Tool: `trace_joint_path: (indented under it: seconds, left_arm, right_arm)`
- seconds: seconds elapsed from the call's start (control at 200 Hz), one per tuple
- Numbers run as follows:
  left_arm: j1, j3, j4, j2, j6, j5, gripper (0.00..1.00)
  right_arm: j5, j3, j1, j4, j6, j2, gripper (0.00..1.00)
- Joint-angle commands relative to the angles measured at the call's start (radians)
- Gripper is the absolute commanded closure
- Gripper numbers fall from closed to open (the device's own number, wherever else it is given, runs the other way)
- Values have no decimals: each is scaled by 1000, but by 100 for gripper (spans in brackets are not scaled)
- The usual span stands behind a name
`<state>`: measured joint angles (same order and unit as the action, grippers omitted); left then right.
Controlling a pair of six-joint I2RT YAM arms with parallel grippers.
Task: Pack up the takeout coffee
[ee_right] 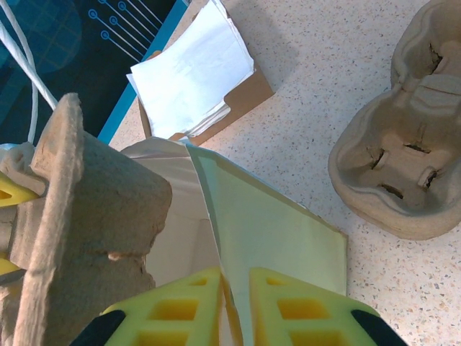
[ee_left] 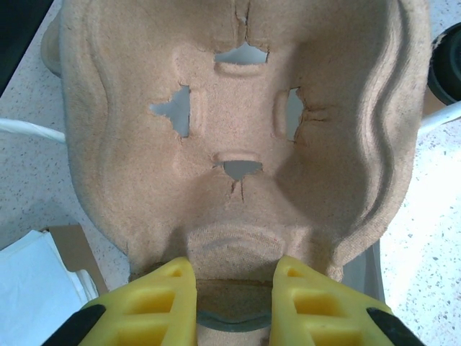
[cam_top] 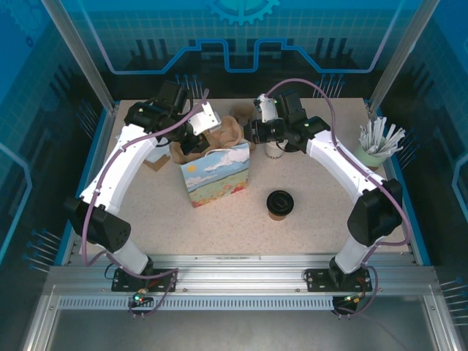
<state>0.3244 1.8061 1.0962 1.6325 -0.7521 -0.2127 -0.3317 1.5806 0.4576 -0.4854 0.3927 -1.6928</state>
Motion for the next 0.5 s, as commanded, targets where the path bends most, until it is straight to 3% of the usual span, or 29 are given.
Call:
trace_joint_path:
  seconds: [0.0,0.495]
  left_arm:
    - [-7,12,38,18,35,49,80]
    - [-10,-1,-13,-13,113,75,80]
  right_arm:
    - [15,10,4,5,0,44,82]
    - [16,6,10,2,-2,46,82]
